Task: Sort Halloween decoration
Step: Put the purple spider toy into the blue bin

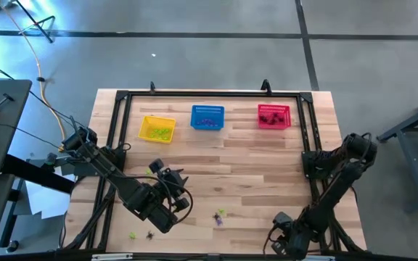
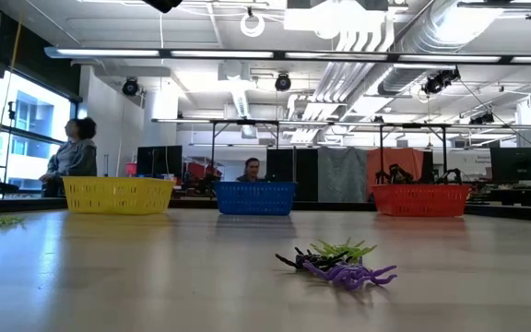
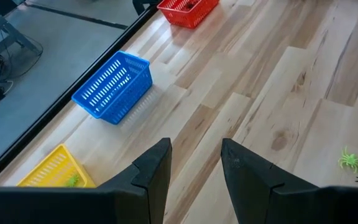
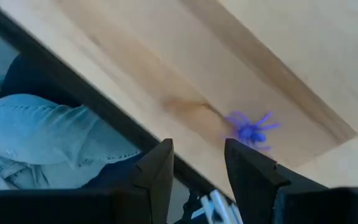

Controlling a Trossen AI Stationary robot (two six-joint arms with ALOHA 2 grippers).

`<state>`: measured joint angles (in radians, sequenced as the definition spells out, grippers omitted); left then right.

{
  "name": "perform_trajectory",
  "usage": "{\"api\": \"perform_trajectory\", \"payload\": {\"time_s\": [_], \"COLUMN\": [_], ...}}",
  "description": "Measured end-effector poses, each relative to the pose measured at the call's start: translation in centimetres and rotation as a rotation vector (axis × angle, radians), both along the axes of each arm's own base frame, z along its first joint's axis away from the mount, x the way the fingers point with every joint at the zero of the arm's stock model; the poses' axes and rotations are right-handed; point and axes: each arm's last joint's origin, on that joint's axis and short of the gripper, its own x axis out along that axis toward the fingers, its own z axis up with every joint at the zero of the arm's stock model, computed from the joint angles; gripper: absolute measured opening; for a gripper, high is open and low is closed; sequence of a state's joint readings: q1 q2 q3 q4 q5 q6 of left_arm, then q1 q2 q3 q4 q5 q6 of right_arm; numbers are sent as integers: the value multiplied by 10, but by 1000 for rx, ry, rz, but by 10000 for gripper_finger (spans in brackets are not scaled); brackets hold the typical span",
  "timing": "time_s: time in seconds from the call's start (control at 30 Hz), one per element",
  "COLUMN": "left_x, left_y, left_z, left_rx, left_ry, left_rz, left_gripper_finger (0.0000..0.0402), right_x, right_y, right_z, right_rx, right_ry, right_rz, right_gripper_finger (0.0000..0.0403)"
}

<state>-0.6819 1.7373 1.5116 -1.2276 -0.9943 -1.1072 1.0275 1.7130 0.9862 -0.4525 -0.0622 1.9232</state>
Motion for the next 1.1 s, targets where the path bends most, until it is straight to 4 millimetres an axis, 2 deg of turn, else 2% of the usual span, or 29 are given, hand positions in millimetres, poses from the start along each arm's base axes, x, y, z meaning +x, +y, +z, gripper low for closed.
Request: {"api": "perform_trajectory", "payload": {"time_s": [0.17,0.3,0.67,1.1], "left_x": [0,0,-3,-3], "left_y": [0,-1,-4,-4], "left_z": [0,0,0,0], "left_rx": [0,-1,-14,-25], "left_ry": [0,-1,0,-2], "left_rz": [0,-1,-12,-7], "left_gripper_finger": [131,131,131,131], "right_x": [2,1,-3,3], "right_y": [3,2,-4,8], "right_z": [19,22,-4,-22], "right_rx": [-66,-94,-164,-118], "right_ry": [32,51,122,126], "right_rz": [12,8,8,36], "right_gripper_finger": [141,141,141,141]}}
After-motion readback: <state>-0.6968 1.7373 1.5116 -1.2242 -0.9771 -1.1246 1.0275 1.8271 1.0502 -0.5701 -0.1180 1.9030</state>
